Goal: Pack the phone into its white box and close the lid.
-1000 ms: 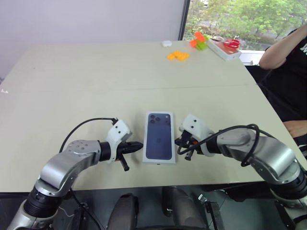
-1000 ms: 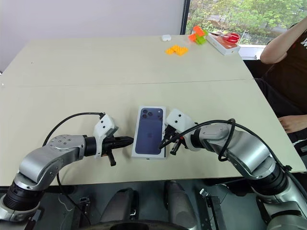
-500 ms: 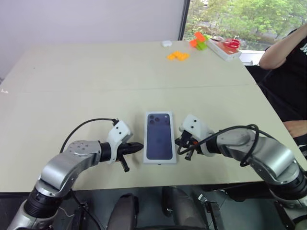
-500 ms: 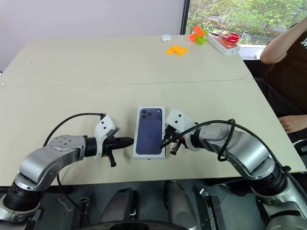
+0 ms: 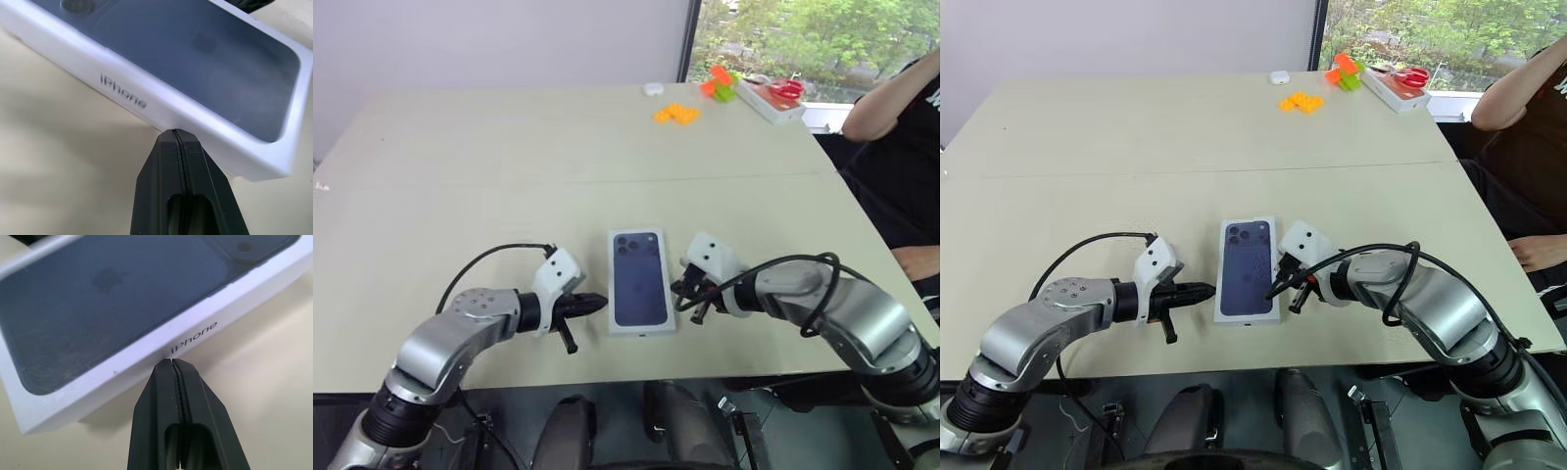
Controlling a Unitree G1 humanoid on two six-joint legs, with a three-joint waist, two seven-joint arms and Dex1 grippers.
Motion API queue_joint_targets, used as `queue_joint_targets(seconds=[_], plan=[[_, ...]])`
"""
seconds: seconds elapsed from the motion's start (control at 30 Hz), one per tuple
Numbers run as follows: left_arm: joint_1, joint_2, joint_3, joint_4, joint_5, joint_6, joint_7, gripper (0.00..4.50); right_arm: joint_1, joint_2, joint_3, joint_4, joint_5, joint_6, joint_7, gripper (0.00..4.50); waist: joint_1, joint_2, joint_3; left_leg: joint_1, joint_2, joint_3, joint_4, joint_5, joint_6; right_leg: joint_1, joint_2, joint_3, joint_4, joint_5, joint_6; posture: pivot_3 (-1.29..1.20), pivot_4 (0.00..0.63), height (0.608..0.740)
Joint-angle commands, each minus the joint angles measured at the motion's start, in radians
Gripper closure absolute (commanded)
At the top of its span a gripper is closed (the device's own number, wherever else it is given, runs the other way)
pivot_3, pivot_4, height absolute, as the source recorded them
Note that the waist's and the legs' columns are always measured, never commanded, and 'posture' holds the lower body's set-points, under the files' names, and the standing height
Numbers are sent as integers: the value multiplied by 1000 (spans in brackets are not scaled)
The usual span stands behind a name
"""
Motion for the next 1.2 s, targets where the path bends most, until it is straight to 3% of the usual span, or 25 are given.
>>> queue_joint_targets(seconds=[0.03, 1.1, 1.2], plan=[[2, -2, -4, -34, -1, -31, -5, 4500, -12, 3, -4, -12, -9, -22, 10, 4479, 0, 0, 0, 0, 0, 0, 0, 0, 0, 0, 0, 0, 0, 0, 0, 0, 150, 740], [-23, -17, -12, -29, 3, -38, -2, 4500, 34, -11, -4, -8, -50, -17, 21, 4479, 2, 0, 0, 0, 0, 0, 0, 0, 0, 0, 0, 0, 0, 0, 0, 0, 150, 740], [11, 4, 19, -7, 6, -41, -4, 4500, 41, -66, -37, -12, -64, -49, 46, 4479, 2, 0, 0, 0, 0, 0, 0, 0, 0, 0, 0, 0, 0, 0, 0, 0, 150, 740]])
